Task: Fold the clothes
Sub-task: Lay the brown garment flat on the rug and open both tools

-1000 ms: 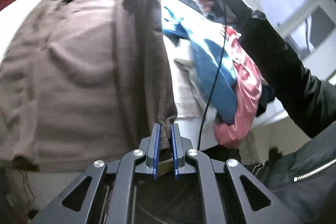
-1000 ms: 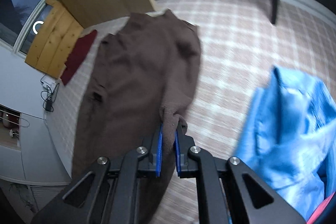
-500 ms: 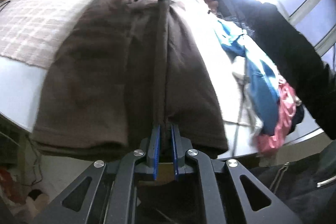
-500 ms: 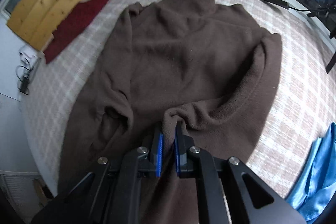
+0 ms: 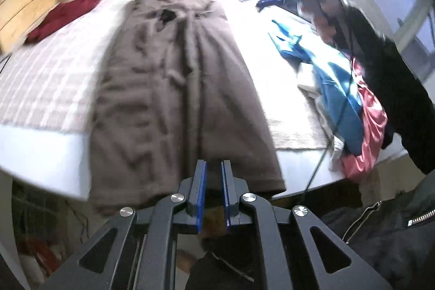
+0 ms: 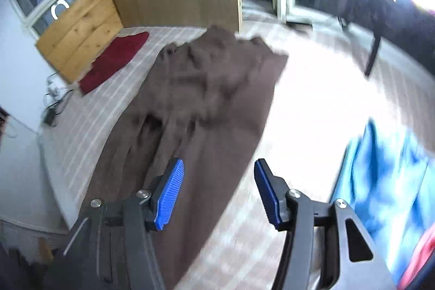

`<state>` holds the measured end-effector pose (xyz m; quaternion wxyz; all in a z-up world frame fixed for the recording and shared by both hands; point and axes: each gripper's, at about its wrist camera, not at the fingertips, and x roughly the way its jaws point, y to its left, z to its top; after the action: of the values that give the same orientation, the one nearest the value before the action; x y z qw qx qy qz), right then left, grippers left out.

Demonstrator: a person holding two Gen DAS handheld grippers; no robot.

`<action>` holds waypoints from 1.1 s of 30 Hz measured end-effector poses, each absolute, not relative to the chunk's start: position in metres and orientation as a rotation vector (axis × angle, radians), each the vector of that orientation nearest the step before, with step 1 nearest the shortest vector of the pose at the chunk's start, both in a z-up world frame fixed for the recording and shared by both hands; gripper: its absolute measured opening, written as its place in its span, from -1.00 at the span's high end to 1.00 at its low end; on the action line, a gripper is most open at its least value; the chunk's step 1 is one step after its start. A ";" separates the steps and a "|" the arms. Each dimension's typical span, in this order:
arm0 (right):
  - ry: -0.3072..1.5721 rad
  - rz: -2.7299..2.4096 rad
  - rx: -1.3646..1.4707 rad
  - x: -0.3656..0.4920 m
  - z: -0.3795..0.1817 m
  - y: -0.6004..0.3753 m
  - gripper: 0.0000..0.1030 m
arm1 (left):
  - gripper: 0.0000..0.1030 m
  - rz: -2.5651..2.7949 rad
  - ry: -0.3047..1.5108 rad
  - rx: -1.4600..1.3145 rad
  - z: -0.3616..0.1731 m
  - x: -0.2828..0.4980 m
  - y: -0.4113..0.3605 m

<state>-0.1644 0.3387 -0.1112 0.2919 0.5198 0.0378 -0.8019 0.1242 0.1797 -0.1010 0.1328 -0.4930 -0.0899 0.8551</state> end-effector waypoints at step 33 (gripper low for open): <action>0.444 -2.106 1.362 0.063 -0.169 0.297 0.23 | 0.79 2.077 0.139 -1.353 -0.141 0.114 0.147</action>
<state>0.0631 0.2973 -0.1693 0.2929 0.5114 0.1665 -0.7906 0.1141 0.1467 -0.1414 0.3233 -0.5157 0.0530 0.7916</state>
